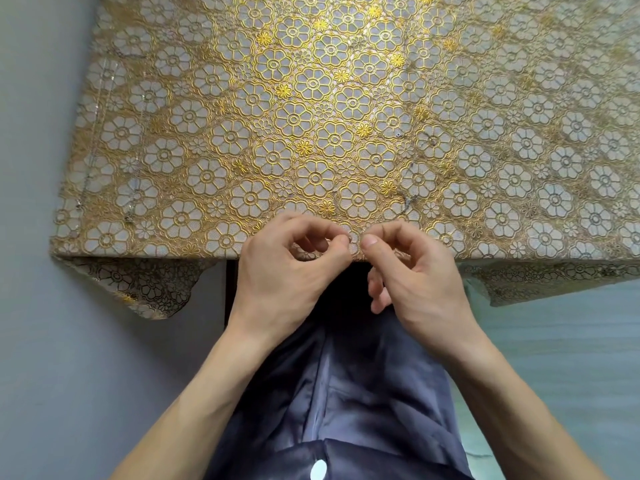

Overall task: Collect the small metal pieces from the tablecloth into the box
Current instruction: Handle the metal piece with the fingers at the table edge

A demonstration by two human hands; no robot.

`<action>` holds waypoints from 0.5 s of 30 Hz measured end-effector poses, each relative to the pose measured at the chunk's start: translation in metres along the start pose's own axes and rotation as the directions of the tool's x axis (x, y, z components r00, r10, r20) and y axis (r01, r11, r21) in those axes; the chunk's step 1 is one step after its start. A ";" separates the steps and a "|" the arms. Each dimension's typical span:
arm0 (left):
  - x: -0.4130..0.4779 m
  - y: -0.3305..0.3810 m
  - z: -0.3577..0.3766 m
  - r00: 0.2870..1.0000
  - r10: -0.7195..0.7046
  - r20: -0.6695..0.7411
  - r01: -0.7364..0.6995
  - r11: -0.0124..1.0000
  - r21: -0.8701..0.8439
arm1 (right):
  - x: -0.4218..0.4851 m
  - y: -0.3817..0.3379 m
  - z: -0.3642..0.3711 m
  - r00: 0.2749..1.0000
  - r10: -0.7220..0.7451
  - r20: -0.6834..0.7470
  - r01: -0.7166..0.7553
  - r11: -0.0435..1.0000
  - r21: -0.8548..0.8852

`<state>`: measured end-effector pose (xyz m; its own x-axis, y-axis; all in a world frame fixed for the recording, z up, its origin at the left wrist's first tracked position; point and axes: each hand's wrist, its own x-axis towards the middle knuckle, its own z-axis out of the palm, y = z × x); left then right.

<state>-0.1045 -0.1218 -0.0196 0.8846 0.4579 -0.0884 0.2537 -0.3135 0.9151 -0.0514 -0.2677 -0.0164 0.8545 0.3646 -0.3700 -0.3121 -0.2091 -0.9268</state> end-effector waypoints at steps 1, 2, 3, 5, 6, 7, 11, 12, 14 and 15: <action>0.000 0.000 -0.001 1.000 0.008 0.005 -0.009 1.000 0.017 | -0.001 0.000 -0.001 1.000 -0.016 -0.006 0.016 1.000 -0.026; 0.000 0.000 -0.001 1.000 0.019 0.011 -0.020 0.999 0.038 | -0.001 0.001 -0.003 0.999 -0.042 -0.014 0.041 0.997 -0.063; -0.001 0.000 -0.002 0.999 0.032 0.015 -0.033 0.998 0.061 | -0.002 0.002 -0.005 0.996 -0.083 -0.022 0.080 0.990 -0.118; -0.002 0.000 -0.003 0.998 0.065 0.015 -0.067 0.992 0.105 | -0.001 0.002 -0.009 0.982 -0.188 -0.019 0.177 0.950 -0.256; -0.002 0.000 -0.003 0.996 0.088 0.014 -0.089 0.988 0.128 | -0.001 0.002 -0.011 0.973 -0.232 -0.012 0.217 0.925 -0.310; -0.003 0.000 -0.004 0.994 0.113 0.013 -0.113 0.982 0.150 | -0.001 0.002 -0.013 0.965 -0.262 -0.006 0.244 0.906 -0.346; -0.004 0.000 -0.002 0.974 0.227 0.022 -0.224 0.937 0.269 | -0.002 0.001 -0.015 0.951 -0.306 0.037 0.293 0.859 -0.420; -0.004 0.000 -0.001 0.968 0.250 0.020 -0.244 0.920 0.308 | -0.001 0.001 -0.014 0.952 -0.303 0.048 0.294 0.856 -0.425; -0.004 -0.001 -0.001 0.959 0.283 0.012 -0.269 0.897 0.350 | -0.001 0.003 -0.014 0.955 -0.290 0.067 0.289 0.849 -0.441; -0.004 -0.002 -0.001 0.953 0.302 0.012 -0.286 0.888 0.361 | 0.000 0.004 -0.013 0.956 -0.285 0.076 0.288 0.845 -0.452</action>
<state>-0.1092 -0.1223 -0.0207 0.9245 0.3319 0.1876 0.1136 -0.7094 0.6956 -0.0477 -0.2804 -0.0196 0.8737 0.4771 -0.0946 0.1699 -0.4815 -0.8599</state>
